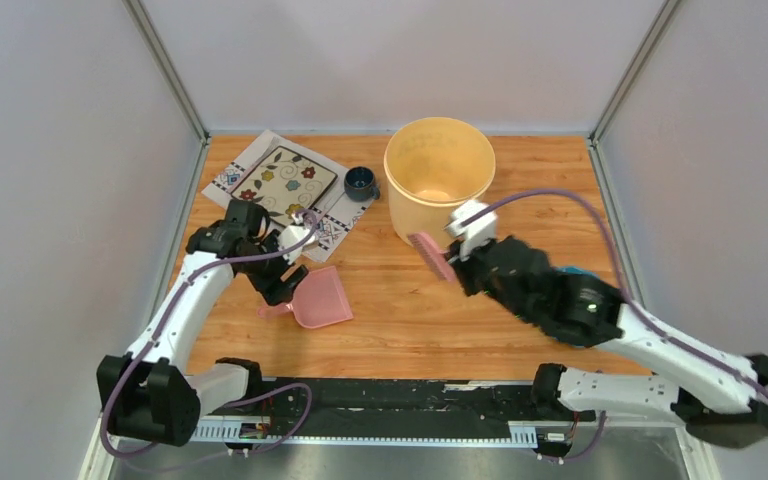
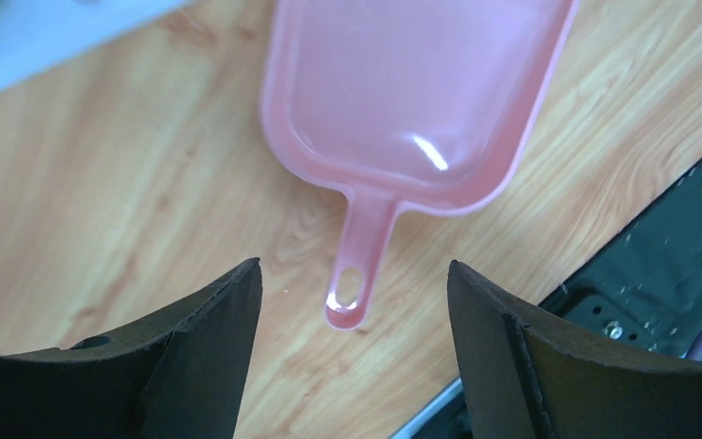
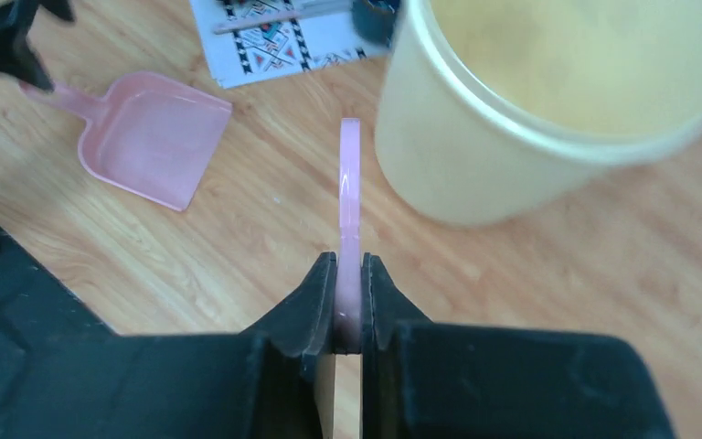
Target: Sweep away the paper scraps from the table
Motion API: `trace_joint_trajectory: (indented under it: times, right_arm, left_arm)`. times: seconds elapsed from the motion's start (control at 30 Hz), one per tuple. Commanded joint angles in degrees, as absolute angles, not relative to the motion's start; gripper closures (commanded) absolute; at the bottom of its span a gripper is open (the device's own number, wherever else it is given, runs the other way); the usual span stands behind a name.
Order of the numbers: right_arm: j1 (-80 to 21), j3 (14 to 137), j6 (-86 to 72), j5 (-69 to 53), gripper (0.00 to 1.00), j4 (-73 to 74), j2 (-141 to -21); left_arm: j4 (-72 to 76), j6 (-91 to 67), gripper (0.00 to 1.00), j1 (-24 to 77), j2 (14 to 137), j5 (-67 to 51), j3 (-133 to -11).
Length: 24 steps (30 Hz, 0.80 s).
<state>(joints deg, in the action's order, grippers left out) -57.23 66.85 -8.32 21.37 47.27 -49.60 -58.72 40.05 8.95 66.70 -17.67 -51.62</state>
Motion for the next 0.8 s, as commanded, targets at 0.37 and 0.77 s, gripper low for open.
trace_joint_trajectory:
  times: [0.37, 0.77]
  right_arm:
    - [-84.02, 74.17, 33.58, 53.43, 1.00, -2.64, -98.23]
    - [-86.40, 84.81, 22.51, 51.24, 1.00, 10.45, -113.80]
  left_arm:
    - [-42.19, 19.77, 0.18, -6.50, 65.21, -18.64, -54.76]
    - [-39.73, 21.36, 0.17, -9.23, 65.74, -17.93, -51.85]
